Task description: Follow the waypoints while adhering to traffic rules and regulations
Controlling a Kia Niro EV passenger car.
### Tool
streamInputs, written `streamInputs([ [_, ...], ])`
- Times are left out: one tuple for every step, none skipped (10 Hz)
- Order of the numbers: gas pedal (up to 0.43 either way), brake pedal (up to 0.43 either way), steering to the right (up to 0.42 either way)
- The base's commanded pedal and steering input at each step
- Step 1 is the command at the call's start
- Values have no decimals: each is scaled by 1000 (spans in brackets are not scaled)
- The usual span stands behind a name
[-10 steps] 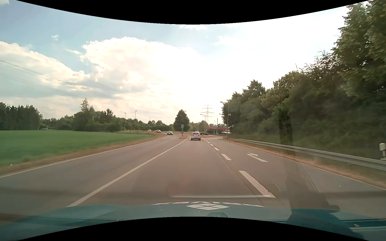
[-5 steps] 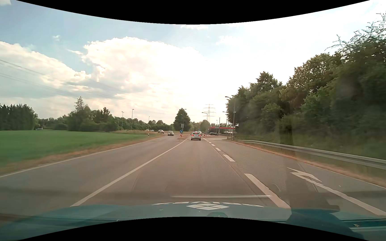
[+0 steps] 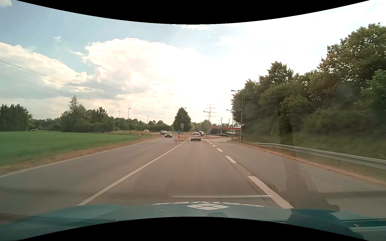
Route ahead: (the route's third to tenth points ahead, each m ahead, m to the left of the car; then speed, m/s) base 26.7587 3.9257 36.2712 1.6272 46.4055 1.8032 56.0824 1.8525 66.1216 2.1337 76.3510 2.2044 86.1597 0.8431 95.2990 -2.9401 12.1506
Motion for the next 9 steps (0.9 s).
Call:
streamInputs([
  [59,0,-5],
  [59,0,-5],
  [59,0,-5],
  [59,0,-4],
  [59,0,-4],
  [59,0,-4],
  [59,0,-4],
  [59,0,-4],
  [59,0,-4],
])
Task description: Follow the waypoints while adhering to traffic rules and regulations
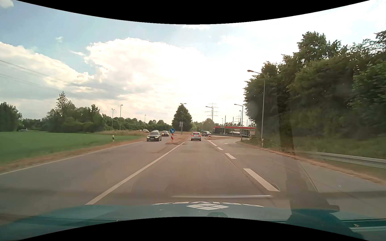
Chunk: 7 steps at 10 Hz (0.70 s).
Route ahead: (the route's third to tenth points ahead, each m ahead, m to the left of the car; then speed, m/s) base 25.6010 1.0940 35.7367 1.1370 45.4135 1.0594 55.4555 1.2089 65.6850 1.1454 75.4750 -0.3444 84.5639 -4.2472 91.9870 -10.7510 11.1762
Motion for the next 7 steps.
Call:
streamInputs([
  [59,0,-4],
  [59,0,-4],
  [59,0,-3],
  [67,0,-3],
  [67,0,-3],
  [87,0,-3],
  [87,0,-2],
])
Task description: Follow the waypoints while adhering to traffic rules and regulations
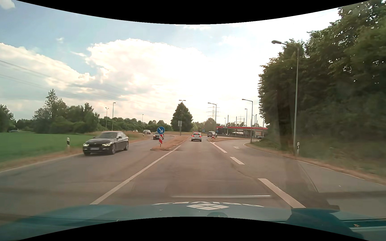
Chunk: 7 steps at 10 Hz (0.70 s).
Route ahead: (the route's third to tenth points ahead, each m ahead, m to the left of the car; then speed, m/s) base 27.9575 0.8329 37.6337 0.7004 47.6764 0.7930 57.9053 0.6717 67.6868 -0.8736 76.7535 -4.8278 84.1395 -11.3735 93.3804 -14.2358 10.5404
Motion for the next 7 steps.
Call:
streamInputs([
  [87,0,-3],
  [87,0,-2],
  [87,0,-3],
  [87,0,-3],
  [87,0,-3],
  [87,0,-3],
  [87,0,-3],
])
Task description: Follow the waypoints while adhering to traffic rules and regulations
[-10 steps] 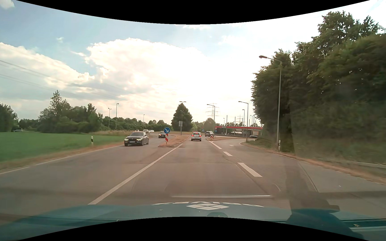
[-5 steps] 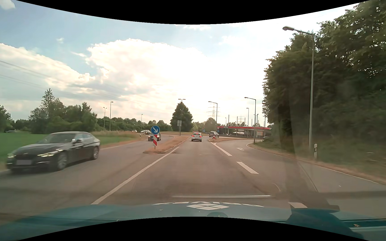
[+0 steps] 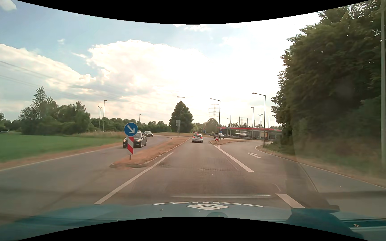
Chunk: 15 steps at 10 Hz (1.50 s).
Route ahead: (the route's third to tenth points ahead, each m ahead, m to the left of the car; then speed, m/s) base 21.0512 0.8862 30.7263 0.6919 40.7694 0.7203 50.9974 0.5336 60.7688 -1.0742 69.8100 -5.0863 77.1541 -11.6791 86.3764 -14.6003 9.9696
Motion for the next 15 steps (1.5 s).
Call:
streamInputs([
  [87,0,-2],
  [87,0,-3],
  [87,0,-3],
  [87,0,-4],
  [87,0,-4],
  [87,0,-3],
  [87,0,-4],
  [87,0,-4],
  [87,0,-3],
  [87,0,-5],
  [87,0,-5],
  [87,0,-5],
  [87,0,-5],
  [87,0,-5],
  [87,0,-5],
])
